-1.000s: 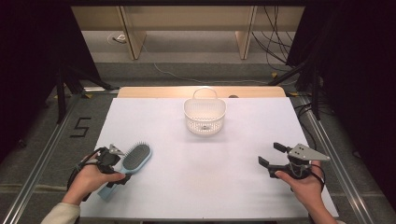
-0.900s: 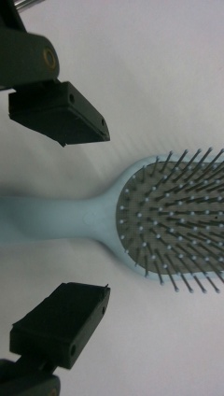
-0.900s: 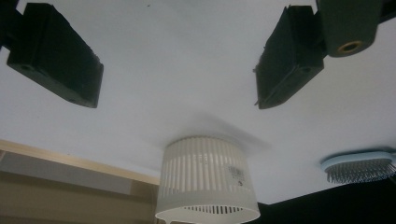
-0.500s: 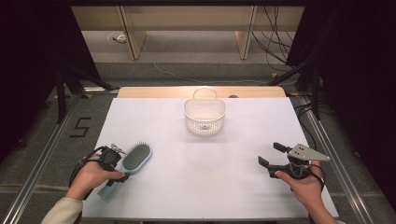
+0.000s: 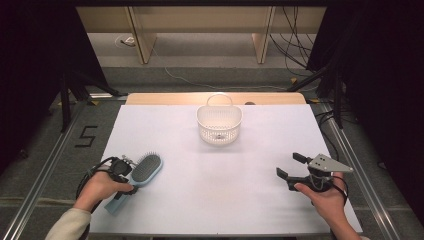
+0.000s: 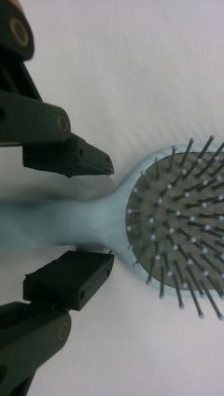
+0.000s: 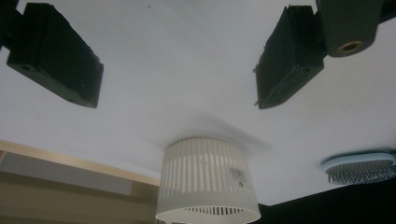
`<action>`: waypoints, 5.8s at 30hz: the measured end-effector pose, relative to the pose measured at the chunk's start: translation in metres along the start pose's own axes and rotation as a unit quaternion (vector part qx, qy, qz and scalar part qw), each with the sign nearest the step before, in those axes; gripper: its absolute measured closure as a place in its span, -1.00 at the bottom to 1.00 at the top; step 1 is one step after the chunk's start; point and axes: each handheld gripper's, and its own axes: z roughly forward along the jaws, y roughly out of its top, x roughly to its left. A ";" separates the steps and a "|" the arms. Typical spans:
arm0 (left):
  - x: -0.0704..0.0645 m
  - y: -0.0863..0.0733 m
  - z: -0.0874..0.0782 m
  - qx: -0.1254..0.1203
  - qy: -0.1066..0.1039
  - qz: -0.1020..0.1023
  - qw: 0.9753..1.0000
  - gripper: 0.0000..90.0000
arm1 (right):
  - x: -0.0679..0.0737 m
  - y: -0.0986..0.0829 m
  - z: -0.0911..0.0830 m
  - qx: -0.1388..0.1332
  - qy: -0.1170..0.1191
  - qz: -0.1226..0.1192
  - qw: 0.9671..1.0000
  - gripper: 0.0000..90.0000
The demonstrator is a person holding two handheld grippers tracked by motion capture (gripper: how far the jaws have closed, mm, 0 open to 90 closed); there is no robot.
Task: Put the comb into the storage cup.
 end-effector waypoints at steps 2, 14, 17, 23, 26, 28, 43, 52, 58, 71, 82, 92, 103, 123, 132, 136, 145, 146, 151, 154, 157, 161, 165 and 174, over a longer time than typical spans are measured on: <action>0.000 0.000 0.000 0.002 -0.001 0.000 1.000 0.13 | 0.000 0.000 0.000 0.000 0.000 0.000 1.000 -0.64; 0.000 0.003 0.000 0.015 -0.011 0.009 1.000 0.24 | 0.000 0.000 0.001 0.003 0.001 0.000 1.000 -0.64; 0.001 0.004 0.000 0.017 -0.014 0.011 1.000 0.27 | 0.000 0.000 0.001 0.003 0.001 0.000 1.000 -0.64; 0.001 0.005 0.000 0.021 -0.015 0.011 1.000 0.29 | 0.000 0.000 0.001 0.002 0.002 0.000 1.000 -0.64; 0.001 0.006 0.001 0.023 -0.016 0.012 1.000 0.31 | 0.001 0.000 0.001 0.005 0.002 0.000 1.000 -0.64; 0.001 0.007 0.001 0.026 -0.018 0.012 0.999 0.32 | 0.001 0.000 0.001 0.004 0.003 -0.001 1.000 -0.64; 0.003 0.011 0.001 0.036 -0.019 0.013 0.999 0.44 | 0.000 -0.001 0.001 0.005 0.003 0.001 1.000 -0.64; 0.003 0.013 0.001 0.047 -0.018 0.007 0.999 0.49 | 0.000 -0.001 0.002 0.006 0.002 0.001 1.000 -0.64; 0.002 0.011 0.001 0.041 -0.014 -0.009 0.999 0.53 | -0.001 -0.001 0.001 0.008 0.001 0.002 1.000 -0.64; 0.001 0.010 0.000 0.037 -0.013 -0.010 0.999 0.54 | -0.001 -0.001 0.002 0.008 0.000 0.002 1.000 -0.64; -0.002 0.008 0.000 0.027 -0.005 0.016 1.000 0.55 | -0.001 -0.001 0.001 0.008 -0.003 0.002 1.000 -0.64; 0.000 0.007 -0.005 0.011 -0.002 0.021 1.000 0.55 | -0.001 -0.001 0.001 0.008 -0.003 0.002 1.000 -0.64; -0.005 0.002 -0.018 -0.071 0.019 0.019 0.997 0.55 | -0.001 -0.001 0.001 0.006 -0.003 0.002 1.000 -0.64; -0.010 -0.018 -0.026 -0.202 0.040 -0.041 0.978 0.55 | 0.001 0.000 0.000 0.003 0.002 -0.004 1.000 -0.64; -0.007 -0.021 -0.026 -0.219 0.041 -0.047 0.974 0.55 | 0.001 0.000 0.000 0.001 0.000 -0.002 1.000 -0.64; -0.006 -0.023 -0.026 -0.220 0.050 -0.045 0.973 0.55 | 0.001 0.000 0.000 0.001 0.000 -0.003 1.000 -0.64; -0.004 -0.024 -0.028 -0.249 0.054 -0.058 0.965 0.55 | 0.001 0.001 0.000 0.002 -0.002 -0.006 1.000 -0.64; -0.004 -0.024 -0.028 -0.249 0.054 -0.058 0.965 0.55 | 0.001 0.001 0.000 0.002 -0.002 -0.006 1.000 -0.64; -0.004 -0.023 -0.028 -0.262 0.049 -0.067 0.961 0.55 | 0.001 0.001 0.000 0.001 -0.001 -0.005 1.000 -0.64; -0.004 -0.024 -0.029 -0.269 0.049 -0.070 0.959 0.55 | 0.001 0.001 0.001 -0.001 -0.001 -0.005 1.000 -0.64; -0.003 -0.024 -0.031 -0.285 0.040 -0.081 0.954 0.55 | 0.001 0.001 0.001 -0.001 -0.001 -0.005 1.000 -0.64; -0.003 -0.023 -0.033 -0.294 0.040 -0.081 0.951 0.55 | 0.000 0.001 0.001 0.001 -0.001 -0.004 1.000 -0.64; -0.002 -0.023 -0.032 -0.302 0.037 -0.086 0.949 0.55 | 0.000 0.000 0.001 0.000 -0.001 -0.005 1.000 -0.64; -0.003 -0.023 -0.033 -0.312 0.043 -0.087 0.945 0.55 | 0.000 0.000 0.001 0.001 -0.002 -0.003 1.000 -0.64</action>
